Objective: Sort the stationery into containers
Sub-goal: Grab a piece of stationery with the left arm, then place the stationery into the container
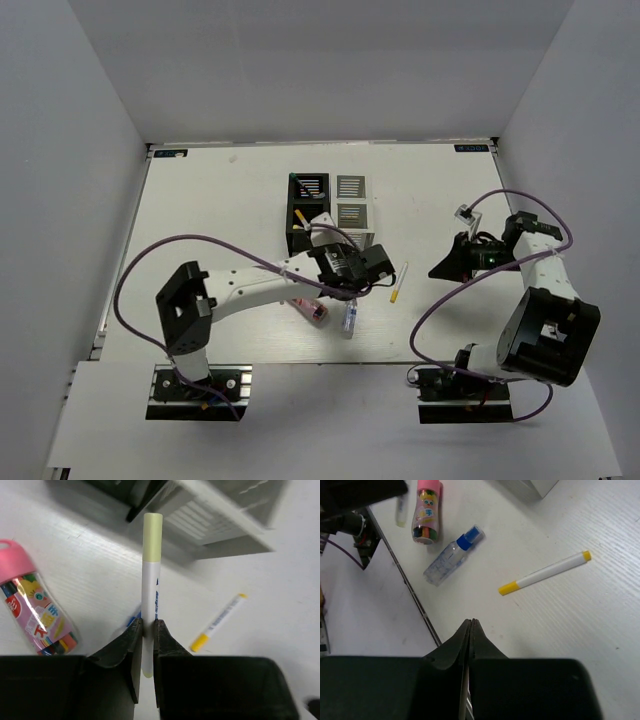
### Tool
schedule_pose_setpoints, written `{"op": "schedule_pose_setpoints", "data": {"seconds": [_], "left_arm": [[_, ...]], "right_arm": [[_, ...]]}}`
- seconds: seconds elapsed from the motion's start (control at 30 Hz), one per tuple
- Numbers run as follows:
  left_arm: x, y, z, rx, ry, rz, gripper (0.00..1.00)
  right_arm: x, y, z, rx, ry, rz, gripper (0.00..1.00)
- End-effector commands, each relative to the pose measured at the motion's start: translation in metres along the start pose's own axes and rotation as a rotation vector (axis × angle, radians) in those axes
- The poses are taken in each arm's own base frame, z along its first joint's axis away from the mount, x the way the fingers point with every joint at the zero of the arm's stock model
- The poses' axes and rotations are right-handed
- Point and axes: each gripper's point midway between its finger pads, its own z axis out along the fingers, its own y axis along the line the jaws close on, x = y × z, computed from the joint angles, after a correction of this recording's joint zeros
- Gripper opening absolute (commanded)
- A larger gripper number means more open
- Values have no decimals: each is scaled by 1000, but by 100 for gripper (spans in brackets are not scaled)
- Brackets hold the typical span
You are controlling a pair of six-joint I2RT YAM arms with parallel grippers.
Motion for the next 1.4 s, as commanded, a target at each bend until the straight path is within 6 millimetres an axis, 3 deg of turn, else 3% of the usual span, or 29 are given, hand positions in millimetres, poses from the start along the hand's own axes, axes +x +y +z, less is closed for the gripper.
{"op": "schedule_pose_setpoints", "data": {"seconds": [0.0, 0.13, 0.23, 0.5, 0.63, 0.9, 1.07, 1.17, 1.37], "left_arm": [[-46, -19, -36, 105, -101, 22, 0], [-57, -35, -62, 198, -130, 67, 0], [-80, -48, -81, 276, -204, 101, 0], [-162, -26, -84, 200, -524, 115, 0], [-184, -7, -62, 90, -566, 154, 0], [-191, 12, 1, -54, -536, 215, 0], [-193, 0, 36, -67, -513, 261, 0], [-197, -10, 47, -63, -505, 263, 0], [-188, -12, 84, -98, -455, 301, 0]], "right_arm": [[8, 8, 1, -55, 12, 13, 0], [9, 9, 2, -79, 22, 20, 0], [9, 9, 2, -85, 18, 24, 0], [13, 4, 4, -80, 33, 21, 0], [15, 1, 3, -66, 48, 10, 3], [15, 1, 3, -68, 52, 17, 3], [13, 1, 1, -59, 55, 7, 3], [12, 2, 1, -58, 54, 8, 3], [13, 2, 0, -59, 55, 13, 3]]}}
